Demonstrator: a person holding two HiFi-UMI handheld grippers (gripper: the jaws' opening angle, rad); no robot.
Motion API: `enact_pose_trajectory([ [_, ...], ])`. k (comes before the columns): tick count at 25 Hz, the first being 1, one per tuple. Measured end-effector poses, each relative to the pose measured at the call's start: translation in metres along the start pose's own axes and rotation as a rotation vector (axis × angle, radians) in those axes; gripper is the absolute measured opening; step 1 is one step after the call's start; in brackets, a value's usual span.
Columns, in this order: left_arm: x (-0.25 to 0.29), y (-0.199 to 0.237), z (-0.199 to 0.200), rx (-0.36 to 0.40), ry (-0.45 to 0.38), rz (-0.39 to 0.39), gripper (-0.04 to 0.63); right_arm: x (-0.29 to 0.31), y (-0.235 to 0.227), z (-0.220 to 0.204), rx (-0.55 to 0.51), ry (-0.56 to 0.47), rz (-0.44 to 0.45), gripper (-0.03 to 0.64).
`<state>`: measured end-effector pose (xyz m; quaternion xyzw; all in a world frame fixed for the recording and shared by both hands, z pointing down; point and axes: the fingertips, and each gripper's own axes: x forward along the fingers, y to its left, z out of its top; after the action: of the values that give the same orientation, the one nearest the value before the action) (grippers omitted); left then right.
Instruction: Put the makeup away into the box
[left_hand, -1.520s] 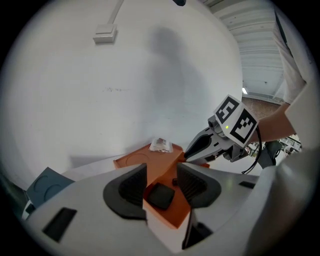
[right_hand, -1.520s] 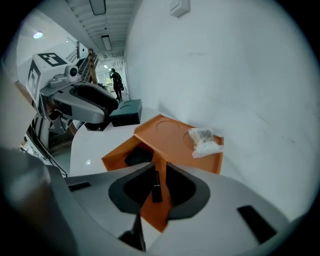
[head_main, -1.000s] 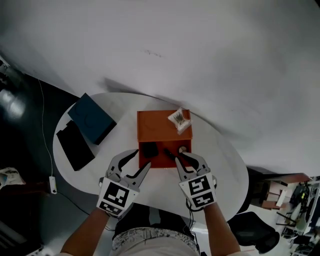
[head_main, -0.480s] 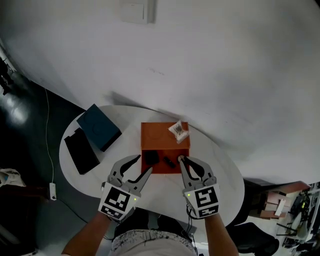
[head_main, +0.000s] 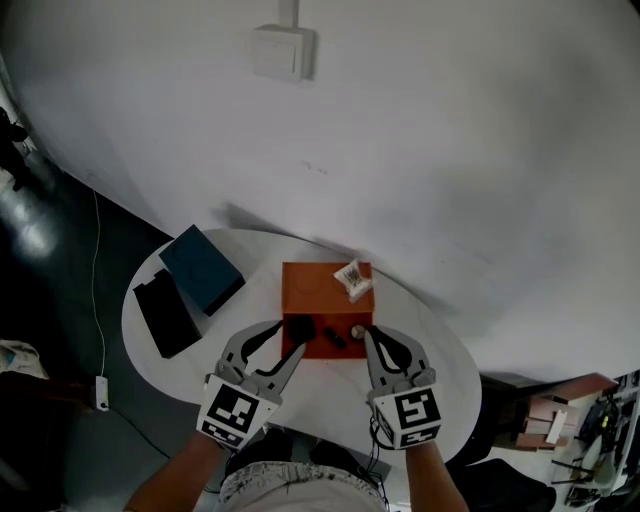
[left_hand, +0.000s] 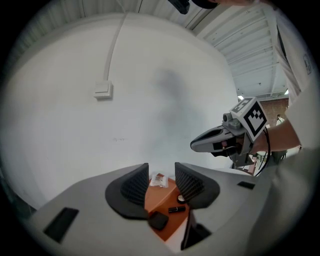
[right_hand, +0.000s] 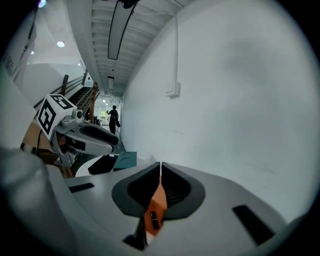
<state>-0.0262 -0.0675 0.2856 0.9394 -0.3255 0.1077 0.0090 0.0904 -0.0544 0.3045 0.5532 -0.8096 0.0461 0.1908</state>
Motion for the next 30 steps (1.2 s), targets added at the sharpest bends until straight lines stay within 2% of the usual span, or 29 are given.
enact_pose_trajectory([
  [10,-0.011,-0.009,0.024,0.008,-0.067,0.004,0.150,-0.023,-0.001,0.007,0.016,-0.028,-0.015,0.009],
  [18,-0.014,-0.009,0.028,-0.011,-0.089,0.025,0.112,-0.026,0.003,0.008,0.028,-0.046,-0.009,0.008],
  [30,-0.015,-0.011,0.032,0.001,-0.107,0.057,0.055,-0.027,0.009,0.012,0.055,-0.063,0.026,0.008],
])
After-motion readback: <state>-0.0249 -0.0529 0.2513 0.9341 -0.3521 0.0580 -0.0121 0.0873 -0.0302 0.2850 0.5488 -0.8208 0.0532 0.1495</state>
